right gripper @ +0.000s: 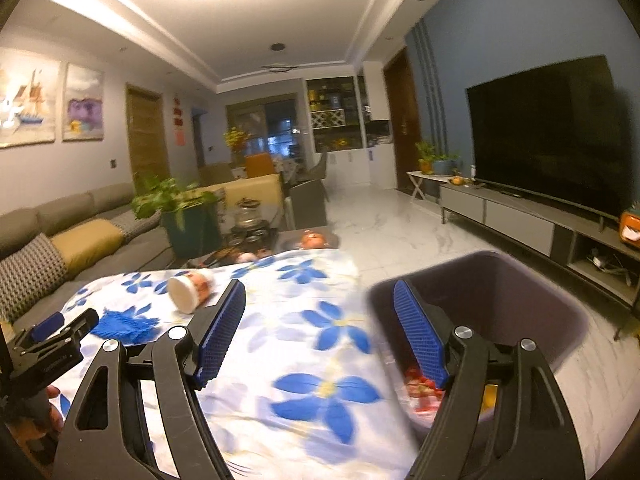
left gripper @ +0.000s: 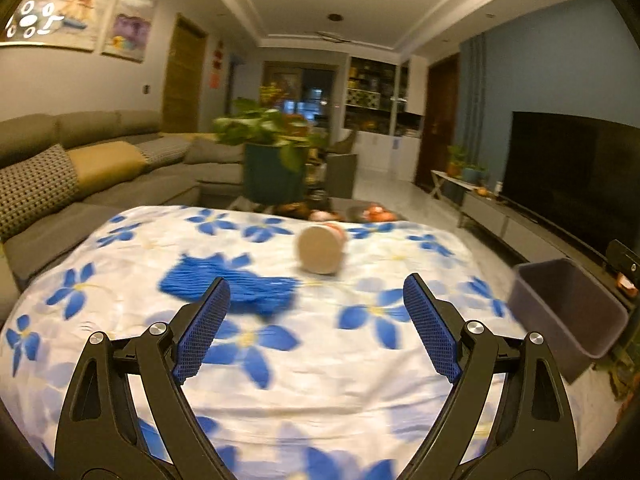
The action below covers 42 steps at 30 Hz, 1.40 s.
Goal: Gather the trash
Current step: 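Grasp the blue foam mesh with the left tool while the right tool grasps the cream cup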
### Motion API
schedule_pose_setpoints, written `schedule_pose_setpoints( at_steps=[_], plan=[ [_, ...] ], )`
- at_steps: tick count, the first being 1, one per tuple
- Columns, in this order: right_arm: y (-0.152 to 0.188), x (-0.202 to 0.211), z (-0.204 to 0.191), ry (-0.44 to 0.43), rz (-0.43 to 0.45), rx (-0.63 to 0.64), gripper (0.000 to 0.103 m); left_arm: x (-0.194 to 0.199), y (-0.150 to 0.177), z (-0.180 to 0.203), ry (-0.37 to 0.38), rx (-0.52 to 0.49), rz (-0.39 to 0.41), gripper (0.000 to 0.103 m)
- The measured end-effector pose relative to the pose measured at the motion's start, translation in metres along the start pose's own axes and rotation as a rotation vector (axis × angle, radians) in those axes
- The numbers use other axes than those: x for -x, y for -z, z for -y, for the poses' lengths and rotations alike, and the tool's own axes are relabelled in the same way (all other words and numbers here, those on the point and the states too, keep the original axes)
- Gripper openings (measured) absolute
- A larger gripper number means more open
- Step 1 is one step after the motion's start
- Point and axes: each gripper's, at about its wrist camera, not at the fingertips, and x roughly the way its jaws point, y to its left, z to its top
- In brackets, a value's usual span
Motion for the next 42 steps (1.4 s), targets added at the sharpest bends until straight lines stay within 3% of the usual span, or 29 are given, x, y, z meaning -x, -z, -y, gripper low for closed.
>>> schedule_pose_setpoints(
  at_steps=[11,22,31,37,39,41,42],
  plan=[
    [0.012,-0.065,-0.089,-0.071,-0.067,0.110,0.075,-0.027,-0.008,-0.076,-0.111,0.029,-0.008,0.087],
    [0.012,-0.122,-0.150,-0.082,-0.096,0.197,0.075,-0.087,-0.016,-0.126,-0.177,0.096,-0.101,0.087],
    [0.021,-0.166,-0.180,-0.075,-0.142,0.259,0.070,-0.128,-0.016,-0.154,-0.133,0.177,-0.213,0.087],
    [0.033,-0.197,-0.194,-0.053,-0.202,0.306,0.067,-0.159,-0.007,-0.158,-0.106,0.176,-0.336,0.073],
    [0.037,-0.206,-0.199,-0.048,-0.217,0.322,0.066,-0.162,-0.007,-0.153,-0.091,0.144,-0.346,0.064],
    [0.039,-0.215,-0.203,-0.047,-0.239,0.325,0.066,-0.166,-0.004,-0.150,-0.075,0.126,-0.362,0.042],
    [0.040,-0.218,-0.204,-0.045,-0.247,0.326,0.065,-0.167,-0.004,-0.148,-0.069,0.120,-0.367,0.037]
  ],
)
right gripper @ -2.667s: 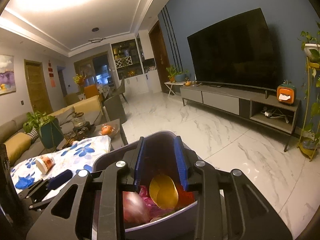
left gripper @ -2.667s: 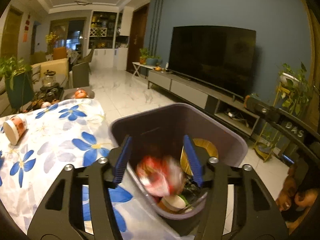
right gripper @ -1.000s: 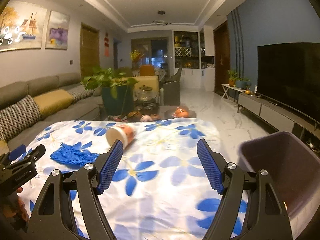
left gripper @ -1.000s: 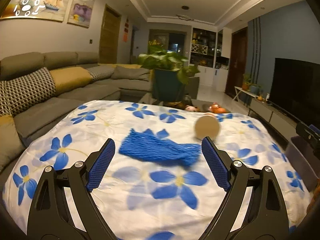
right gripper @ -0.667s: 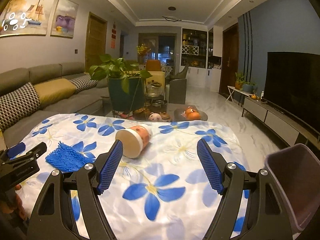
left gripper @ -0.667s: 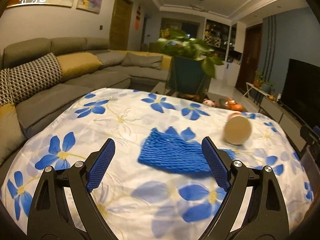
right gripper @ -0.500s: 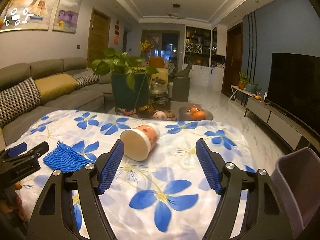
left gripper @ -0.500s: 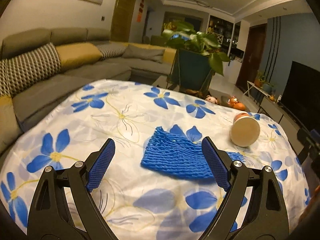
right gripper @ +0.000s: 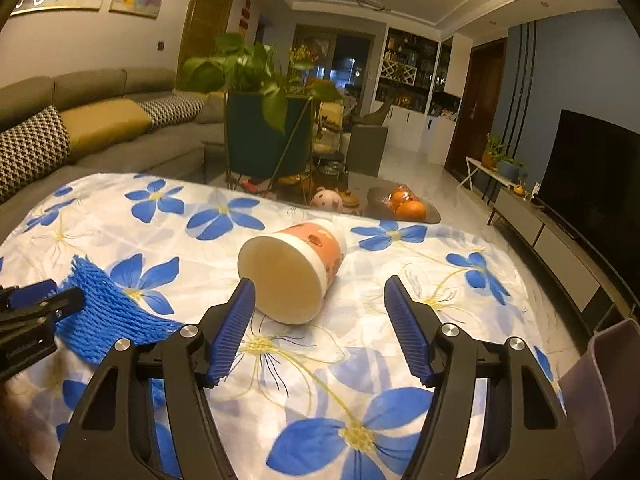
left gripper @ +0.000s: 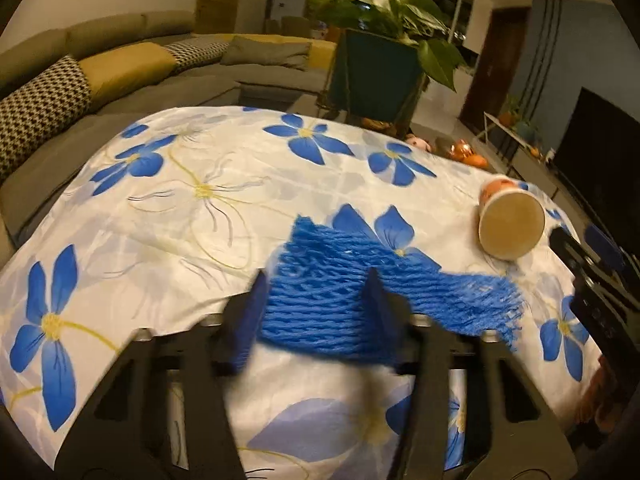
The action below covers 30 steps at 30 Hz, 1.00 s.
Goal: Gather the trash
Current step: 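Grasp the blue foam mesh with the left tool while the right tool grasps the cream cup, then carry the blue mesh and cream cup over the grey bin with both tools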
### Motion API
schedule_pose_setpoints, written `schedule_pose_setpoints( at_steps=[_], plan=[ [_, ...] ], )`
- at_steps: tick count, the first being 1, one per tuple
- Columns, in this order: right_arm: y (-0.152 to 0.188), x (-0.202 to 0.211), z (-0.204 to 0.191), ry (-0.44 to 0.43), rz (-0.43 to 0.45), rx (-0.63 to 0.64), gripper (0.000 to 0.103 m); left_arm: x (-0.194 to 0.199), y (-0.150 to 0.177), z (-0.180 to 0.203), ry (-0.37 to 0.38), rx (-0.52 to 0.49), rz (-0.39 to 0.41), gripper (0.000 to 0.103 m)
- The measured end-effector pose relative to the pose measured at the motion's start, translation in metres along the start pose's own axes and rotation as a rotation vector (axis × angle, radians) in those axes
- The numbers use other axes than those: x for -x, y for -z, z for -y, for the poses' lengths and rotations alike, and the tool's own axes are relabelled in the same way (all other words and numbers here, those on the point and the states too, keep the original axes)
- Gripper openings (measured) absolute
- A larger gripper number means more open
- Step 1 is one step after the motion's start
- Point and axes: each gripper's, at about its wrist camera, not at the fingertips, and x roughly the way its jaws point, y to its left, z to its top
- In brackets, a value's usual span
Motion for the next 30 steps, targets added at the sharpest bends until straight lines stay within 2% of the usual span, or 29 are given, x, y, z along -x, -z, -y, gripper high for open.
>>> schedule_pose_setpoints(
  at_steps=[2,5,8,11,13,16,21,30],
  plan=[
    [-0.002,-0.007,-0.001,0.001,-0.013,-0.003,0.062,-0.002,0.001,0.002,0.012,-0.013,-0.013,0.011],
    [-0.006,-0.018,-0.004,0.012,-0.030,-0.001,0.058,0.000,0.004,0.006,0.028,-0.036,-0.004,0.003],
    [-0.009,-0.029,-0.006,0.020,-0.056,0.000,0.049,0.006,0.004,0.009,0.032,-0.047,0.024,0.002],
    [-0.010,-0.038,-0.006,0.021,-0.075,-0.005,0.036,0.019,0.005,0.005,0.042,-0.024,0.076,0.002],
    [-0.009,-0.042,-0.006,0.017,-0.086,-0.007,0.024,0.023,0.004,0.002,0.047,-0.009,0.095,0.002],
    [-0.008,-0.047,-0.006,0.006,-0.102,-0.008,0.012,0.028,0.004,0.000,0.053,0.007,0.118,0.002],
    [-0.008,-0.043,-0.004,0.002,-0.080,-0.015,0.004,0.030,0.004,0.000,0.051,0.009,0.134,0.002],
    [-0.004,-0.020,0.008,-0.017,-0.051,-0.048,0.003,0.038,0.007,0.001,0.046,0.020,0.148,0.002]
  ],
)
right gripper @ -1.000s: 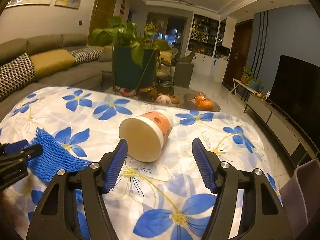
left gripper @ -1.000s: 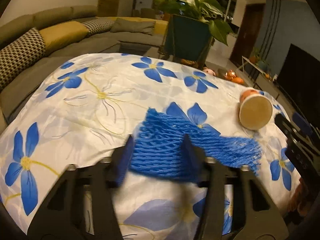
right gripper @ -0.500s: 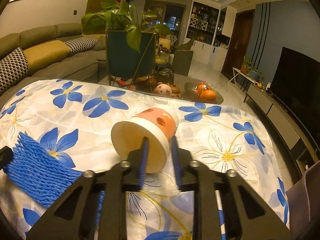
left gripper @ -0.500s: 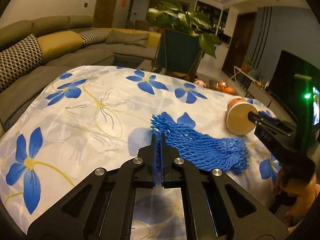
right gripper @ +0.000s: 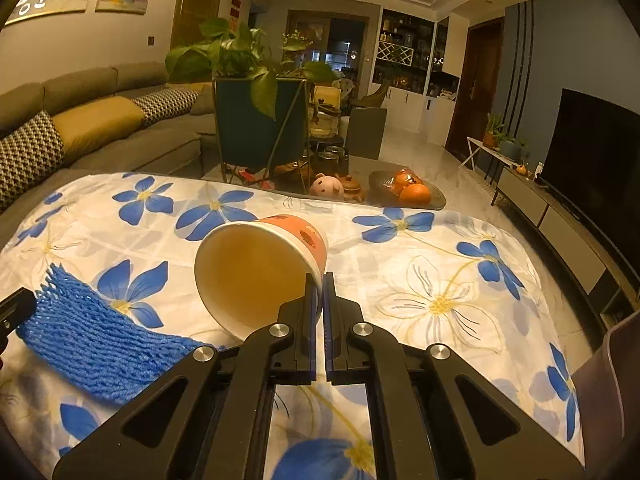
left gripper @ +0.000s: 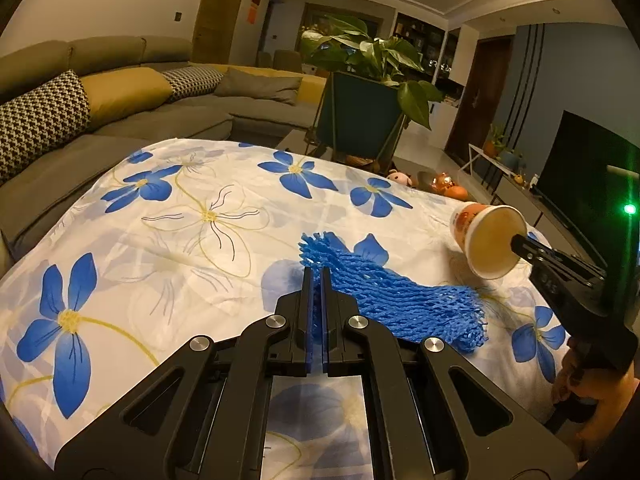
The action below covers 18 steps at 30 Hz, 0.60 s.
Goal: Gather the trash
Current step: 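Carry the blue mesh and cream cup over the grey bin with both tools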
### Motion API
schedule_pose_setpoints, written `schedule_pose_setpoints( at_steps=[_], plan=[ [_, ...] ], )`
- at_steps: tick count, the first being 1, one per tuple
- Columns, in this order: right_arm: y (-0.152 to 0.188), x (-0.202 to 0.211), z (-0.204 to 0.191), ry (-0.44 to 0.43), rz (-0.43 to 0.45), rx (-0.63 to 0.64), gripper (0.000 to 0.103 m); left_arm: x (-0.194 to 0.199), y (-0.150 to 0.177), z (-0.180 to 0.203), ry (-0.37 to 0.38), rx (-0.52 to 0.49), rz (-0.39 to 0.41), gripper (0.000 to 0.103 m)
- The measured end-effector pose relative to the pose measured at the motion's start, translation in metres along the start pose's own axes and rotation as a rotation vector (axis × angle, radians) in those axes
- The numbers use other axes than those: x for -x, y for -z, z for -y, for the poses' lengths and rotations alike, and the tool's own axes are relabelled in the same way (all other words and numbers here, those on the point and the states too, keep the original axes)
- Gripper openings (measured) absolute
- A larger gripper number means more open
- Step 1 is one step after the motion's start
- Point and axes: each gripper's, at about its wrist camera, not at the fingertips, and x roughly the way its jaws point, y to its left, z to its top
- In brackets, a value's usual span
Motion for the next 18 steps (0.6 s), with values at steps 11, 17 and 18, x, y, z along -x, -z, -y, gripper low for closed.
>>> schedule_pose_setpoints(
  at_steps=[11,17,18],
  plan=[
    [0.008,0.060,0.026,-0.019,0.057,-0.024,0.003,0.030,0.008,0.013,0.006,0.000,0.021,0.002],
    [0.015,0.102,0.041,-0.025,0.099,-0.023,0.003,0.056,0.010,0.027,0.014,-0.023,0.043,0.002],
    [0.018,0.109,0.045,-0.026,0.105,-0.026,0.003,0.061,0.009,0.029,0.015,-0.025,0.049,0.002]
  ],
)
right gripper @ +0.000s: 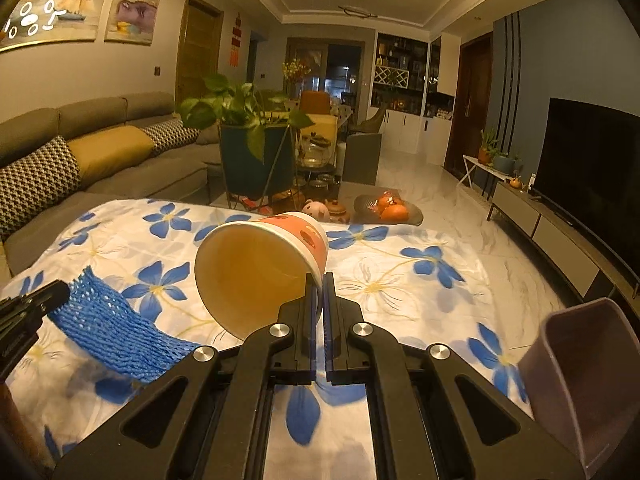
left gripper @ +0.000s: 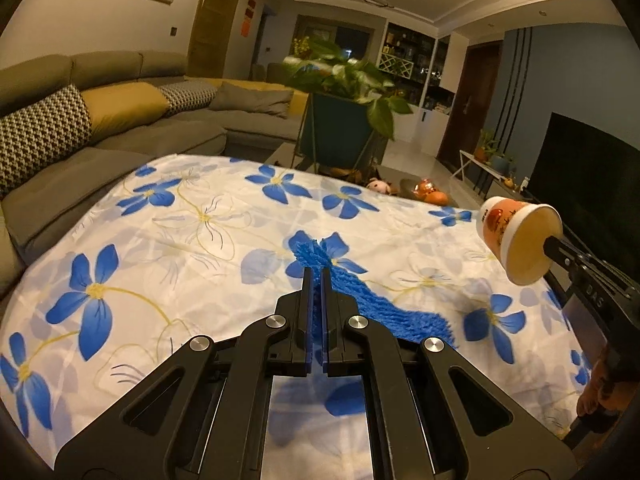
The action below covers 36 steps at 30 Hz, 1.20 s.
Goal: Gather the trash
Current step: 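Carry the blue mesh and cream cup over the grey bin with both tools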
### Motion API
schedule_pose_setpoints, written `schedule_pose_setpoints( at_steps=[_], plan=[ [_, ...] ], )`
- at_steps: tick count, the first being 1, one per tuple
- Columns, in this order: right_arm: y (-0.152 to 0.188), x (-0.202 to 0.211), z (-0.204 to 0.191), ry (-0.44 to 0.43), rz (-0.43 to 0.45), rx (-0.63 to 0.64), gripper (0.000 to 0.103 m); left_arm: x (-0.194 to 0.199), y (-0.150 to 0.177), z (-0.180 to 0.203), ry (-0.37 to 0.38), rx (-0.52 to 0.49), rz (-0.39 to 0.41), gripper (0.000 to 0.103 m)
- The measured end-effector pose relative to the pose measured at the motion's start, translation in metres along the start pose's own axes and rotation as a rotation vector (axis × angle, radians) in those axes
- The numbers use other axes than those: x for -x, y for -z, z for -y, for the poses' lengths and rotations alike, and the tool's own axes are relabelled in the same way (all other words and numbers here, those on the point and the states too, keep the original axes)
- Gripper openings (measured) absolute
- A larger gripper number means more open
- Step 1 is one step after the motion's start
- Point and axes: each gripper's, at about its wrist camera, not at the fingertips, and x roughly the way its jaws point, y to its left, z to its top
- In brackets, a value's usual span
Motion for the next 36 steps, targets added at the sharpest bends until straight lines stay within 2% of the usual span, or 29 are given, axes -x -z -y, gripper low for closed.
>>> schedule_pose_setpoints(
  at_steps=[14,26,36],
  plan=[
    [0.013,0.085,0.033,-0.025,0.074,-0.040,0.003,0.068,-0.013,0.043,0.033,-0.076,0.083,0.002],
    [0.026,0.132,0.063,-0.022,0.111,-0.072,0.003,0.109,-0.010,0.085,0.077,-0.123,0.125,0.002],
    [0.038,0.155,0.083,-0.004,0.119,-0.090,0.003,0.126,0.002,0.128,0.134,-0.172,0.128,0.002]
  ],
)
